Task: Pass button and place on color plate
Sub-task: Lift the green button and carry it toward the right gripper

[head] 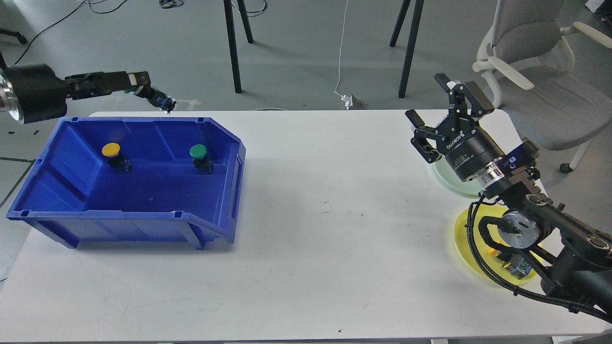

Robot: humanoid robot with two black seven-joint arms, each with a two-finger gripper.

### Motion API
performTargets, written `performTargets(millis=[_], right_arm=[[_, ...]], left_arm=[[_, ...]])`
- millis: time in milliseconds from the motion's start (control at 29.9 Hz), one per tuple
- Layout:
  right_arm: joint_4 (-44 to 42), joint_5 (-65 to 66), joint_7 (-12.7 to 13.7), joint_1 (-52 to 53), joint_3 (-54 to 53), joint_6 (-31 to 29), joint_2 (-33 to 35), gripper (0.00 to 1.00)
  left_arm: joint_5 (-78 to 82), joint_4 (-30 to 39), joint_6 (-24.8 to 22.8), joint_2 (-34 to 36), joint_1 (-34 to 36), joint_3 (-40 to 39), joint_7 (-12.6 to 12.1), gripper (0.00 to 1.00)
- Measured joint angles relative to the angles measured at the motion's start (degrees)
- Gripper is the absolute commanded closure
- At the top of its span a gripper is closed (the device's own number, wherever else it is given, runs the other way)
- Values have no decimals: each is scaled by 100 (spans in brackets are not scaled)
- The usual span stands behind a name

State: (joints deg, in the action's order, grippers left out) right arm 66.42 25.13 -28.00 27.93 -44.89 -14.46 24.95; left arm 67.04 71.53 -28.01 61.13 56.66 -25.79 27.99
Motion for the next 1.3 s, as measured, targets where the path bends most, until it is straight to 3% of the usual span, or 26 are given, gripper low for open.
performTargets(millis=[100, 201, 368, 535, 702, 903, 1070, 1304], right_arm=[[10, -3, 0, 2, -1, -2, 64, 4], [14, -2, 0, 85, 71, 127, 92, 4], [69, -1, 0, 265, 115, 361, 455, 4], [629, 1, 0, 287, 69, 358, 997, 6], [1346, -6, 0, 217, 231, -119, 1472, 8], [1383, -773, 0, 6, 426, -1185, 1487, 8], [1365, -1830, 0, -280, 432, -1346, 1301, 8], [1084, -2252, 0, -367, 737, -1354, 386, 10]], left_arm=[[-519, 450, 0, -359, 27, -358, 0, 78], [-808, 474, 0, -1378, 122, -419, 0, 78], [-968, -427, 0, -3238, 145, -341, 0, 78], [-1298, -1400, 0, -4318, 2, -333, 0, 78], [-1375, -1810, 0, -4656, -60, -323, 0, 78], [-1386, -1904, 1, -4688, -155, -324, 0, 78], [-1389, -1906, 1, -4689, -171, -330, 0, 78], [-1390, -1900, 2, -4697, -172, -331, 1, 78]])
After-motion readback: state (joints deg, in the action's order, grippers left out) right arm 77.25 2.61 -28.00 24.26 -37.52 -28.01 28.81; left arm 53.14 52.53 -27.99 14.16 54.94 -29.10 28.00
